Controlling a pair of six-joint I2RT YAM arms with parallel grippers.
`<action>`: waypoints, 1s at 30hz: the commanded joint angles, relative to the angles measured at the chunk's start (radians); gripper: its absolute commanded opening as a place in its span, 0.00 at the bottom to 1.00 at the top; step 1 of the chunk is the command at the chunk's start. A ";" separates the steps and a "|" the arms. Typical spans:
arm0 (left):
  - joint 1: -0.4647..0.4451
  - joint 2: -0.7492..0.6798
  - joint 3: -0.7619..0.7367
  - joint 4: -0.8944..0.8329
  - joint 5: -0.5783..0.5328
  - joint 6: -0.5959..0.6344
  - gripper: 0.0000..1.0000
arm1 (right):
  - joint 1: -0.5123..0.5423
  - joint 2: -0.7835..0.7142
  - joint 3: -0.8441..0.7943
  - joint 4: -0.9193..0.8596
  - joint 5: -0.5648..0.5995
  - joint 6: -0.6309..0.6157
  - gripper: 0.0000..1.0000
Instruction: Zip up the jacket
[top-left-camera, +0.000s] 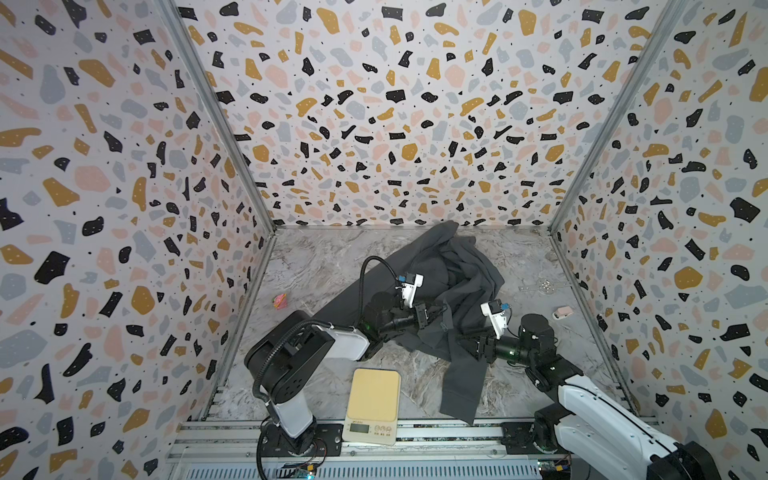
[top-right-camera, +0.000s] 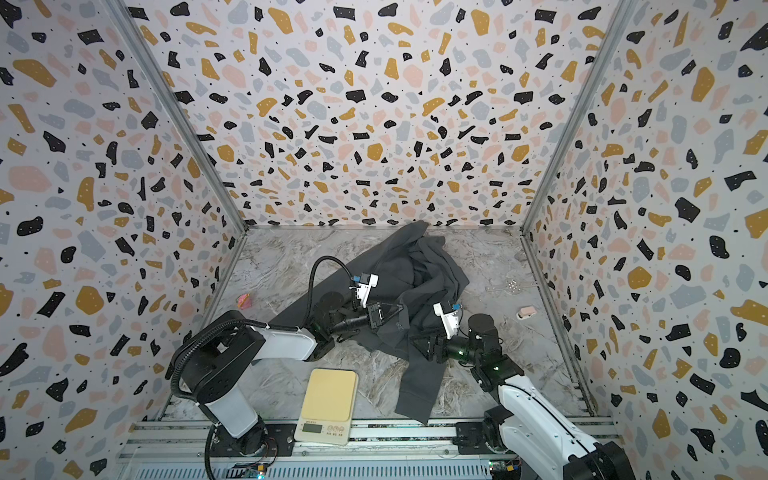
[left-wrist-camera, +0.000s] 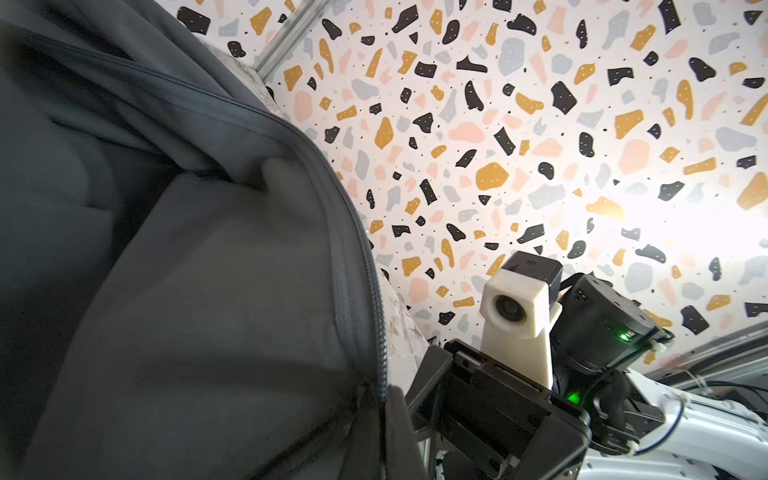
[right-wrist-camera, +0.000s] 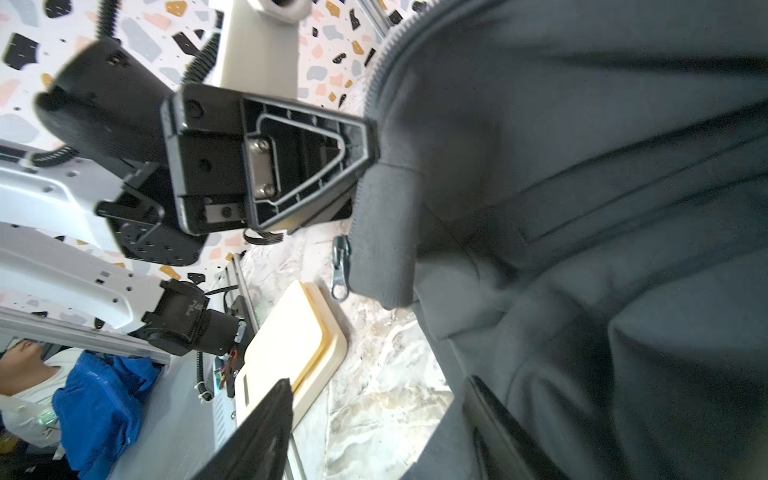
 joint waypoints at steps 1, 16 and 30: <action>-0.001 -0.009 -0.012 0.134 0.035 -0.032 0.00 | 0.003 0.000 0.011 0.106 -0.071 0.014 0.69; -0.001 -0.018 -0.053 0.150 0.044 -0.015 0.00 | 0.014 0.219 0.106 0.197 -0.119 -0.023 0.70; -0.001 -0.008 -0.058 0.149 0.050 -0.002 0.00 | 0.066 0.329 0.169 0.211 -0.126 -0.052 0.51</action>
